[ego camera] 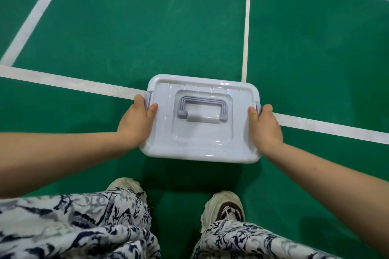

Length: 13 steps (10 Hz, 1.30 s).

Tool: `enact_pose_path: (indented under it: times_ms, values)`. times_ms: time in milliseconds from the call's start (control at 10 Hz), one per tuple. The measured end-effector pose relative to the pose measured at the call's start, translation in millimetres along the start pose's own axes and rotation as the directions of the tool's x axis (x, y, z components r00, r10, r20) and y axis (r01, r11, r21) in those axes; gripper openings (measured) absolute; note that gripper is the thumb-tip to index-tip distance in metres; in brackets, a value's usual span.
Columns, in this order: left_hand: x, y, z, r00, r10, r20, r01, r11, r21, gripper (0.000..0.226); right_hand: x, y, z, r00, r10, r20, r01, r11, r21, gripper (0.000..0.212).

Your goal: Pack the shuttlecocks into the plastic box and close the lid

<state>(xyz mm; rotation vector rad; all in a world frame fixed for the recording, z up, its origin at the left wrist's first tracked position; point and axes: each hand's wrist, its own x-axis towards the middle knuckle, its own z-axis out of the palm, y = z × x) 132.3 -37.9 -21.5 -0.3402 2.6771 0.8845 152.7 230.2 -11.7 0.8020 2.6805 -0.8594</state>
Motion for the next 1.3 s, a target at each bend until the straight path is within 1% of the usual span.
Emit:
enact_pose_path:
  times_ms: [200, 300, 400, 500, 600, 700, 800, 900, 1000, 1100, 1200, 1300]
  values:
    - [3, -1, -5, 0.999, -0.004, 0.040, 0.000, 0.994, 0.111, 0.031, 0, -2, -2, 1.000, 0.019, 0.025, -0.017, 0.996, -0.091, 0.033]
    - [5, 0, -11, 0.991, 0.129, 0.036, -0.134, 0.970, 0.204, 0.045, 2, -4, -1, 0.999, -0.016, -0.028, 0.011, 0.986, -0.168, 0.040]
    - [8, 7, -16, 0.944, 0.324, 0.068, -0.326, 0.876, 0.356, 0.065, 0, -8, 3, 0.987, -0.149, -0.064, 0.132, 0.967, -0.218, 0.050]
    - [13, 23, -15, 0.885, 0.437, 0.159, -0.457, 0.753, 0.474, 0.066, 2, -16, 7, 0.947, -0.320, -0.040, 0.294, 0.908, -0.299, 0.053]
    - [24, 39, -12, 0.827, 0.516, 0.223, -0.550, 0.660, 0.511, 0.067, 9, -29, 10, 0.887, -0.460, 0.039, 0.441, 0.821, -0.363, 0.050]
    - [33, 54, -5, 0.795, 0.571, 0.204, -0.585, 0.634, 0.506, 0.068, 19, -42, 11, 0.842, -0.530, 0.100, 0.529, 0.776, -0.344, 0.051]
    - [39, 67, 7, 0.828, 0.506, 0.242, -0.554, 0.677, 0.484, 0.071, 30, -54, 18, 0.813, -0.576, 0.082, 0.569, 0.758, -0.318, 0.051]
    - [41, 72, 19, 0.822, 0.495, 0.281, -0.566, 0.652, 0.504, 0.075, 38, -65, 29, 0.794, -0.599, 0.102, 0.599, 0.743, -0.299, 0.042]
    - [44, 76, 21, 0.830, 0.451, 0.328, -0.557, 0.659, 0.504, 0.072, 38, -70, 35, 0.790, -0.598, 0.134, 0.608, 0.734, -0.304, 0.042]
    - [42, 83, 15, 0.857, 0.367, 0.360, -0.510, 0.696, 0.506, 0.070, 35, -71, 32, 0.812, -0.555, 0.177, 0.581, 0.750, -0.316, 0.045]
    - [29, 96, 3, 0.879, 0.279, 0.386, -0.455, 0.730, 0.510, 0.066, 26, -77, 24, 0.846, -0.471, 0.249, 0.531, 0.785, -0.321, 0.047]
    - [11, 118, -14, 0.881, 0.269, 0.389, -0.451, 0.724, 0.521, 0.062, 20, -90, 4, 0.886, -0.376, 0.272, 0.453, 0.825, -0.338, 0.047]
